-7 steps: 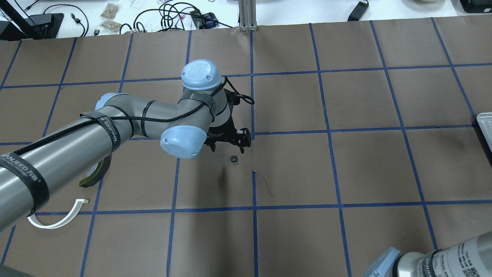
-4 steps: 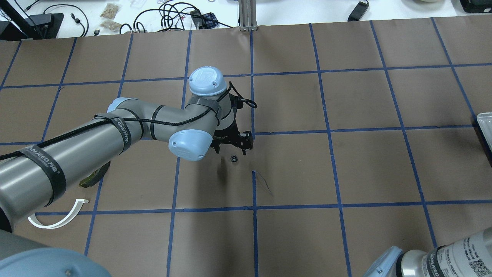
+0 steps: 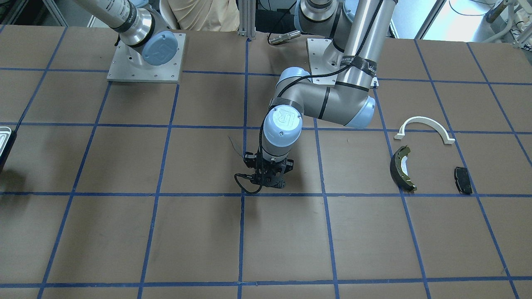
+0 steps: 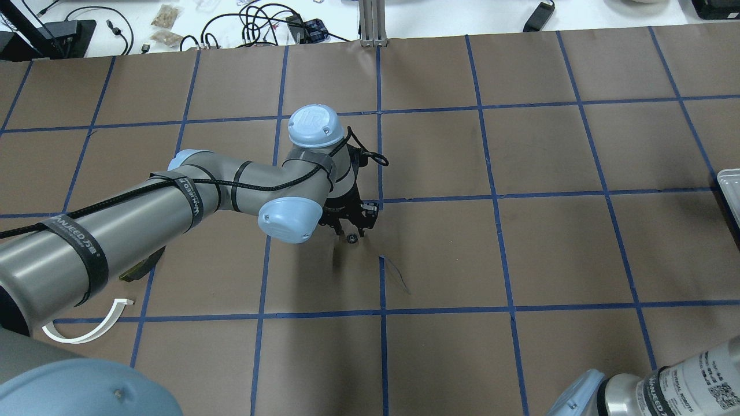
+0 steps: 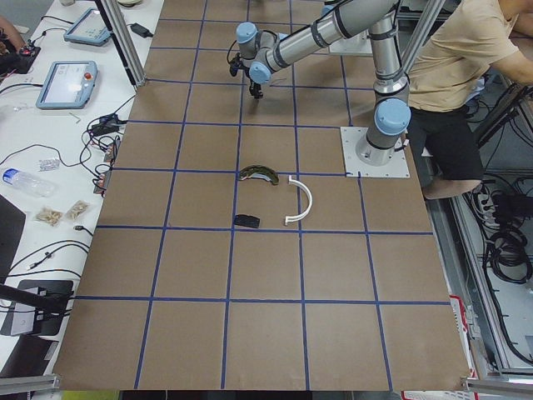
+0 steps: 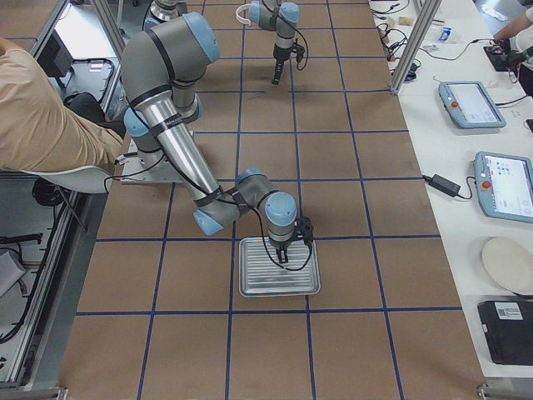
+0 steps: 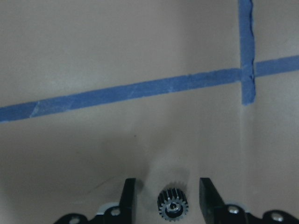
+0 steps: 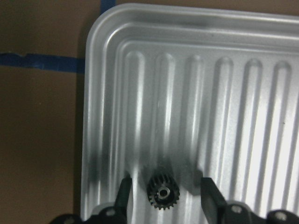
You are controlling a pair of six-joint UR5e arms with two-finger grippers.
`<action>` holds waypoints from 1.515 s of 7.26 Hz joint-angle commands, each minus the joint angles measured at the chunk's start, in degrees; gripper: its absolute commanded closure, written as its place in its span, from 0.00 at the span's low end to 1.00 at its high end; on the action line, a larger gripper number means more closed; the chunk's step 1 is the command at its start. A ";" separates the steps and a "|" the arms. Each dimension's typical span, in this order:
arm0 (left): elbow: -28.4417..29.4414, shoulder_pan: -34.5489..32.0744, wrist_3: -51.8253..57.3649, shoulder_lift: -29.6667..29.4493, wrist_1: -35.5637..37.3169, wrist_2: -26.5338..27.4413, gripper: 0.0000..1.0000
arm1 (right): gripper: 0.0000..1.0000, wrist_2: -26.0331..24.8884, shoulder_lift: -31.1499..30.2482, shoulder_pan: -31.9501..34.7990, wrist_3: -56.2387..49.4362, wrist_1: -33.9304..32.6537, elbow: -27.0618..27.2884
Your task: Place bearing gear from tray to pile
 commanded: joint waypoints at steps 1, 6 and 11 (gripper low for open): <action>-0.02 -0.04 -0.02 -0.11 -0.33 0.10 0.45 | 0.49 -0.43 -0.11 0.00 -0.60 0.68 -0.42; 1.38 0.57 0.68 1.46 -0.77 0.63 1.00 | 0.87 -0.26 -0.29 0.00 -0.87 0.59 -0.33; 23.95 21.61 17.33 4.72 -32.73 3.77 1.00 | 1.00 0.53 -4.67 2.27 0.26 2.95 -0.96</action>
